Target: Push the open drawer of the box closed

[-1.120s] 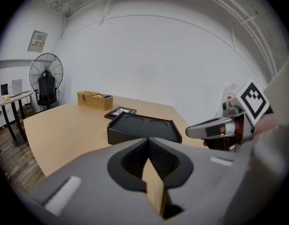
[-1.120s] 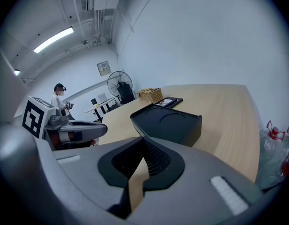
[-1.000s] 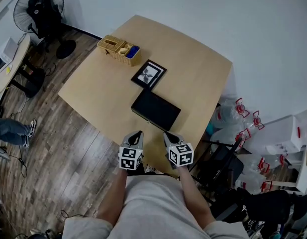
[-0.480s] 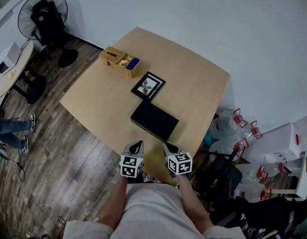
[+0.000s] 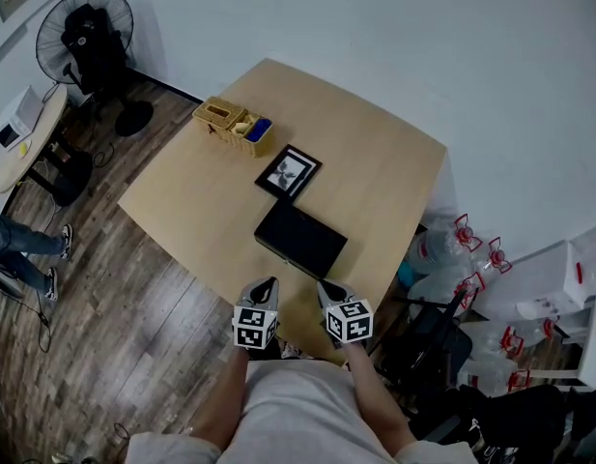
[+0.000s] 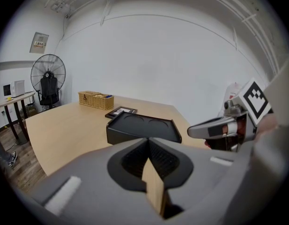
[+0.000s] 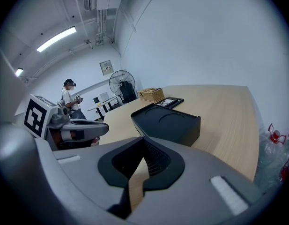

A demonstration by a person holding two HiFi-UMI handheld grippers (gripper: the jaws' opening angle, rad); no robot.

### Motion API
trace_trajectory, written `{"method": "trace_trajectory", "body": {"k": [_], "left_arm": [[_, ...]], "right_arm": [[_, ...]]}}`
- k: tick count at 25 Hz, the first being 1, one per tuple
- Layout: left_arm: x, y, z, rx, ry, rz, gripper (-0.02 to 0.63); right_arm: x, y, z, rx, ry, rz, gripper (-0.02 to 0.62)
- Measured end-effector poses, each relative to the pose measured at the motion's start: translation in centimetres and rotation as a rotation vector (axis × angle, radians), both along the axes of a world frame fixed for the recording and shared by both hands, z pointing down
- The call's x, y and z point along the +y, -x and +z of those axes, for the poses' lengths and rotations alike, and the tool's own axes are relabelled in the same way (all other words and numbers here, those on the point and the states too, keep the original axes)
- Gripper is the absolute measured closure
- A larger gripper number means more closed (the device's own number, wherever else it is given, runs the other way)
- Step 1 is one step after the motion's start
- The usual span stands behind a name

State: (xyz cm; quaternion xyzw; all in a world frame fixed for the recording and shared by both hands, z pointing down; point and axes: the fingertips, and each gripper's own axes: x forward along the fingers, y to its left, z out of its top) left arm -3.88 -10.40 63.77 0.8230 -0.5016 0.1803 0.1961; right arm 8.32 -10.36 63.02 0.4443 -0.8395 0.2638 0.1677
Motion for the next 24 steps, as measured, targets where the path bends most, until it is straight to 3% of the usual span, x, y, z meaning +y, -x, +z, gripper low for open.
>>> {"method": "trace_trajectory", "body": {"k": [24], "left_arm": [[0.09,-0.15,0.1,0.002,0.002,0.007,0.554]], "right_arm": [[0.21,0.35,-0.07,0.024,-0.009,-0.021,0.594]]}}
